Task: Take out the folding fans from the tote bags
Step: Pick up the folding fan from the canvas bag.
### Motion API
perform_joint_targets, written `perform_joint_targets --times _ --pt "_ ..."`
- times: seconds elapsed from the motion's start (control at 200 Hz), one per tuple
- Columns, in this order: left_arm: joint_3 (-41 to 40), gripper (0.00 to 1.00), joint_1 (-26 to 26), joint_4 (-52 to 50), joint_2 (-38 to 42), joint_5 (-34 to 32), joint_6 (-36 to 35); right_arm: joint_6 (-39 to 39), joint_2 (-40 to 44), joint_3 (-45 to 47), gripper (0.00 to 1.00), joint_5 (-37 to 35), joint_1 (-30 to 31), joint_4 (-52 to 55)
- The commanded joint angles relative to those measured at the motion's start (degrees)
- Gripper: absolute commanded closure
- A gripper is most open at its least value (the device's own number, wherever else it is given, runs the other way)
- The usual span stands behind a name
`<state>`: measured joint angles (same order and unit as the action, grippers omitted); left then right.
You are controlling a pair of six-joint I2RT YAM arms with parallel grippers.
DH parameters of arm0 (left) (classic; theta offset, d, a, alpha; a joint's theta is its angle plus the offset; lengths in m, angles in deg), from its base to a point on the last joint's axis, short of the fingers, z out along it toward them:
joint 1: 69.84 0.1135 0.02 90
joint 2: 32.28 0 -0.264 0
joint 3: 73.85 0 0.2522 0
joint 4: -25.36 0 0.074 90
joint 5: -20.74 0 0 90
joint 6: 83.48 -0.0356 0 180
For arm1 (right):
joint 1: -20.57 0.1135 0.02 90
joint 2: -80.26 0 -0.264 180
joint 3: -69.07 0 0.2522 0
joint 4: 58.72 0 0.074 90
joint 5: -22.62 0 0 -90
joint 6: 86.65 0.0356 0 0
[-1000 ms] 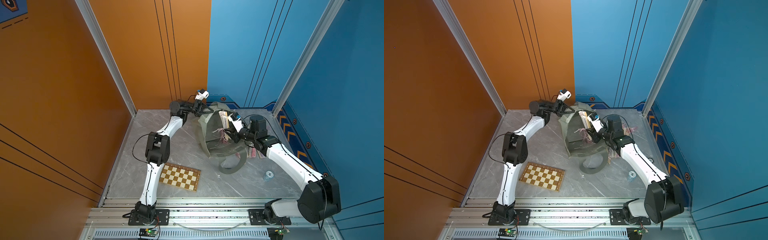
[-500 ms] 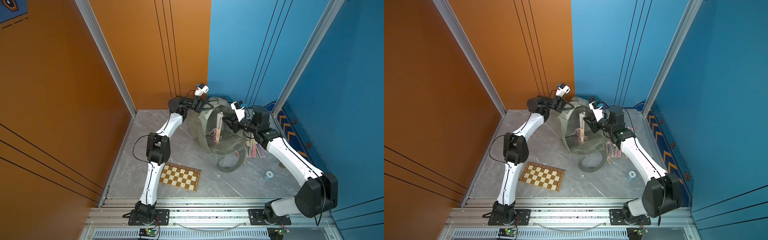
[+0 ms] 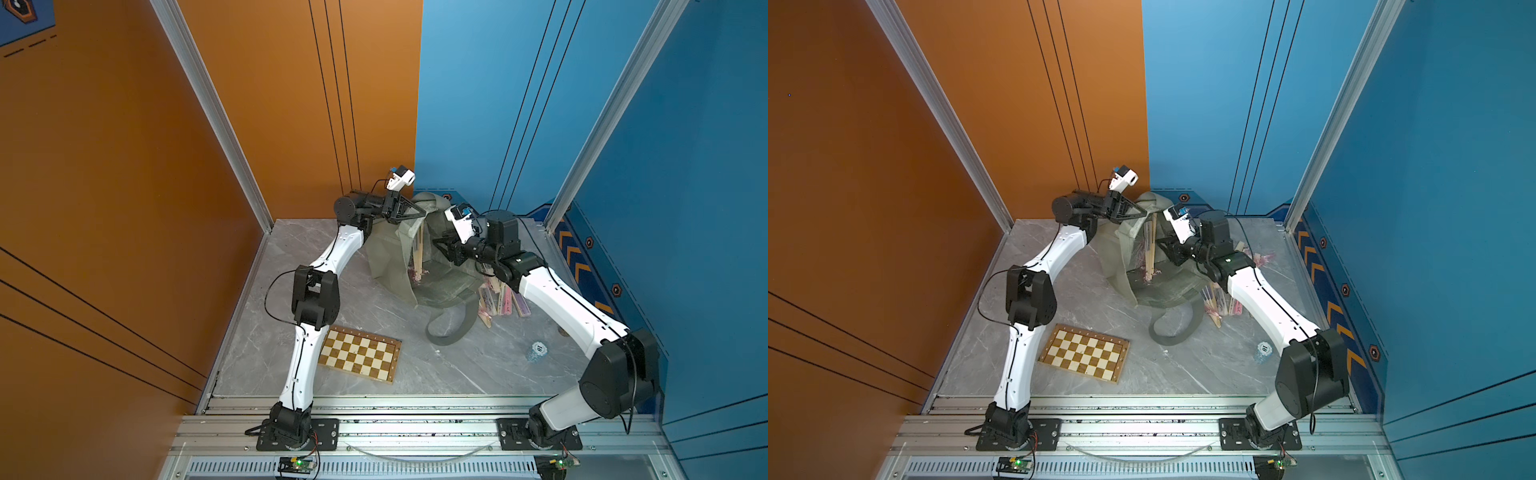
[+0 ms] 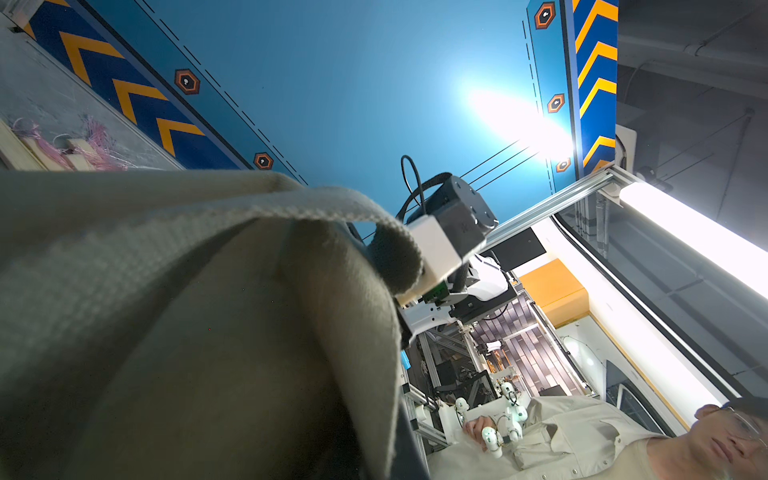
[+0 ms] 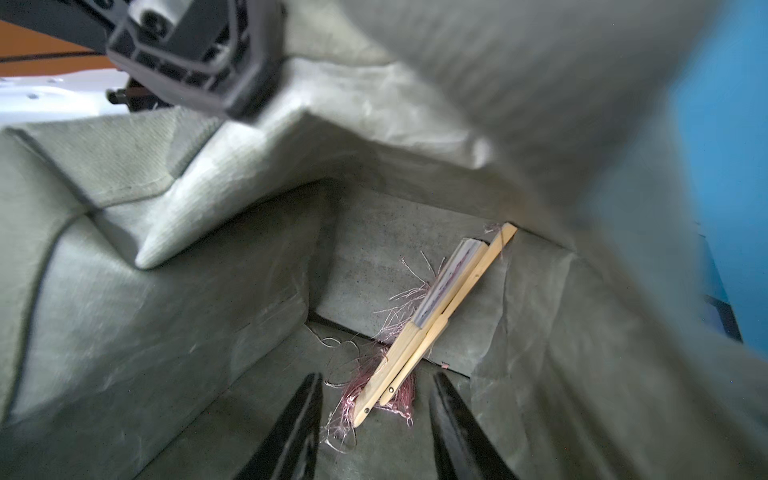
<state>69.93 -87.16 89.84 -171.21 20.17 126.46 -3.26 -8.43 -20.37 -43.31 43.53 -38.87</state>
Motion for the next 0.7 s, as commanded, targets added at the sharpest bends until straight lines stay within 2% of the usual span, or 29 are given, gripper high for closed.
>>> perform_joint_targets --times 0.0,0.205,0.39,0.691 --pt "2.3 1.0 -1.0 2.5 0.4 5.0 22.4 -0.3 -3.2 -1.0 0.52 -6.8 2.6 6.2" --pt "2.3 1.0 -1.0 2.5 -0.4 5.0 22.4 9.9 -5.4 0.8 0.47 -9.5 5.5 4.0" --pt "1.2 1.0 -0.6 2.5 -0.7 5.0 22.4 15.3 -6.9 1.0 0.46 -12.3 7.7 4.7" --pt "-0.1 1.0 -0.9 2.5 -1.3 5.0 22.4 20.5 -10.7 -1.5 0.44 -16.4 7.7 14.1"
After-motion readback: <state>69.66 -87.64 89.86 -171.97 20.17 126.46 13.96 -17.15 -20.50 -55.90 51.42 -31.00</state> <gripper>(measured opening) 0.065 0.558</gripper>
